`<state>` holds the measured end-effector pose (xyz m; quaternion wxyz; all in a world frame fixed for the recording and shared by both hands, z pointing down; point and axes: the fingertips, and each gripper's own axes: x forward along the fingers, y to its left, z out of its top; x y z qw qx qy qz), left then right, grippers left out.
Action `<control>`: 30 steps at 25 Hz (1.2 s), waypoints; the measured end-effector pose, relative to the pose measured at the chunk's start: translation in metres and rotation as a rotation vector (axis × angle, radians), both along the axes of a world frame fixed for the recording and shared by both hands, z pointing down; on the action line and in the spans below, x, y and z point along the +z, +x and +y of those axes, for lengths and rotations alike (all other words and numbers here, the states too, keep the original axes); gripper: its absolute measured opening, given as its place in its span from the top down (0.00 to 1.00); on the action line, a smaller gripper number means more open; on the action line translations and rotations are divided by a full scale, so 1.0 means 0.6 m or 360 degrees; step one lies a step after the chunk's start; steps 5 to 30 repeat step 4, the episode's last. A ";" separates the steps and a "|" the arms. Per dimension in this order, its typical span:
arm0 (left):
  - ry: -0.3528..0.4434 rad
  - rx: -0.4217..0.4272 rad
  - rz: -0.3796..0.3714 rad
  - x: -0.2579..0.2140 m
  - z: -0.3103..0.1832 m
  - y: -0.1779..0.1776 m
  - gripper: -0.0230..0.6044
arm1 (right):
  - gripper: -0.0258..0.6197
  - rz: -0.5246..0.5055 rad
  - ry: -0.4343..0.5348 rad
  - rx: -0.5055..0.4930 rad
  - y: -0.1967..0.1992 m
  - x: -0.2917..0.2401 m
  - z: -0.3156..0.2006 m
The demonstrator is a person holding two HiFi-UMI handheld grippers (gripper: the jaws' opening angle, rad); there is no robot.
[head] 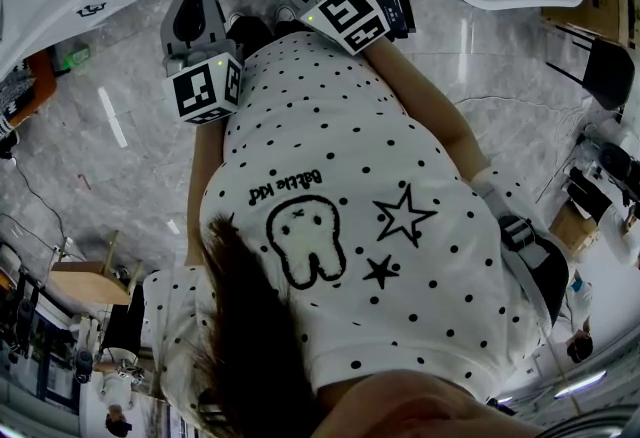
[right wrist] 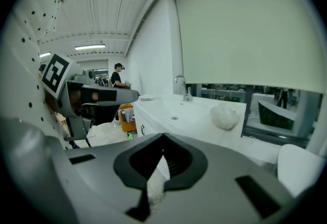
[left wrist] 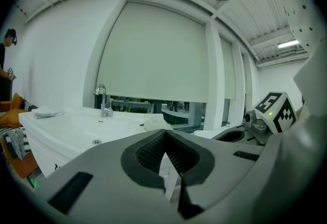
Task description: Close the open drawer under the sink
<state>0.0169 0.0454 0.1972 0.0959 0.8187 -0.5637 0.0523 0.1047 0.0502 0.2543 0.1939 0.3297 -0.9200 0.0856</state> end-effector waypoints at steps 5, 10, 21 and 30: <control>-0.0005 0.0003 -0.0004 -0.002 -0.004 0.005 0.96 | 0.94 -0.0003 -0.0003 0.0003 0.005 -0.003 -0.004; -0.0005 0.0003 -0.0004 -0.002 -0.004 0.005 0.96 | 0.94 -0.0003 -0.0003 0.0003 0.005 -0.003 -0.004; -0.0005 0.0003 -0.0004 -0.002 -0.004 0.005 0.96 | 0.94 -0.0003 -0.0003 0.0003 0.005 -0.003 -0.004; -0.0005 0.0003 -0.0004 -0.002 -0.004 0.005 0.96 | 0.94 -0.0003 -0.0003 0.0003 0.005 -0.003 -0.004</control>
